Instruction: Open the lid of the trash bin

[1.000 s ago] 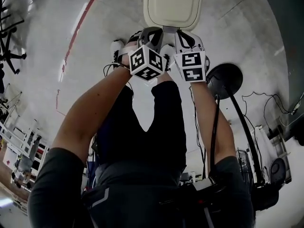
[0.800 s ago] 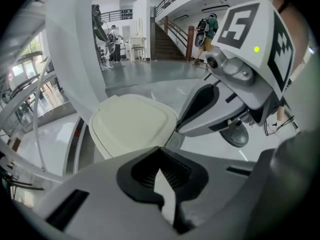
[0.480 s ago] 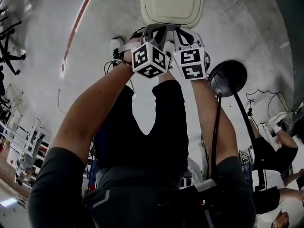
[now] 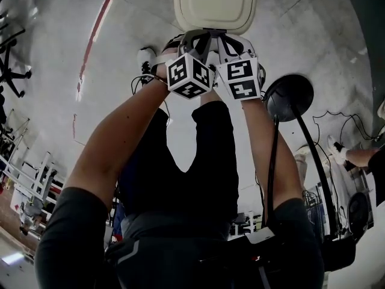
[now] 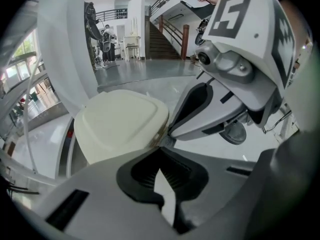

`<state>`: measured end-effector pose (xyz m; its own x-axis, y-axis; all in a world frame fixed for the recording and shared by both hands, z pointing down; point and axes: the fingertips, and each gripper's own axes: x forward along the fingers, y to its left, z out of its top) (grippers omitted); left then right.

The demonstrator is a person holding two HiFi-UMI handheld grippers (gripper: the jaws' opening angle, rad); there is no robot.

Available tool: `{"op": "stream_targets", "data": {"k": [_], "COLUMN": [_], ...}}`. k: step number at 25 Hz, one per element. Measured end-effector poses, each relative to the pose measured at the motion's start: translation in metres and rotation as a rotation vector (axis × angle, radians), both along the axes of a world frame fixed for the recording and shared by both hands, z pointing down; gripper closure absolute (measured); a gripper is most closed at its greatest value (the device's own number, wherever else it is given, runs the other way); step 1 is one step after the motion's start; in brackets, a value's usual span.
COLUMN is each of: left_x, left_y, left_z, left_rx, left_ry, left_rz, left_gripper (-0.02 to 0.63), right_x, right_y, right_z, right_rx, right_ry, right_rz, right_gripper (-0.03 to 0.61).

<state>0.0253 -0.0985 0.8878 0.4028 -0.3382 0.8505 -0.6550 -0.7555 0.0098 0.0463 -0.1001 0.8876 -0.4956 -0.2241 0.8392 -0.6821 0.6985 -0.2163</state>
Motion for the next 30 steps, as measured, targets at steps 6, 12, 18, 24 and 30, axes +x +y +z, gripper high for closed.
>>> {"op": "stream_targets", "data": {"k": [6, 12, 18, 24, 30], "left_x": [-0.001, -0.008, -0.022, -0.04, -0.05], "left_y": [0.001, -0.002, -0.019, -0.041, -0.046], "left_z": [0.0, -0.007, -0.08, -0.185, -0.279], "left_rx": [-0.004, -0.115, -0.082, 0.023, 0.094], "left_ry": [0.048, 0.039, 0.084, 0.146, 0.184], "left_rz": [0.013, -0.081, -0.156, -0.247, -0.219], "left_gripper": [0.606, 0.606, 0.606, 0.604, 0.606], "right_x": [0.0, 0.001, 0.009, 0.016, 0.018], "right_y": [0.0, -0.006, -0.018, -0.03, -0.054], "right_z": [0.0, -0.007, -0.067, -0.161, -0.275], "right_rx": [-0.028, -0.096, -0.089, -0.049, 0.074], "right_ry": [-0.028, -0.021, -0.046, -0.119, -0.185], "right_rz": [0.025, 0.098, 0.173, 0.23, 0.285], "right_gripper": [0.552, 0.551, 0.551, 0.551, 0.551]}}
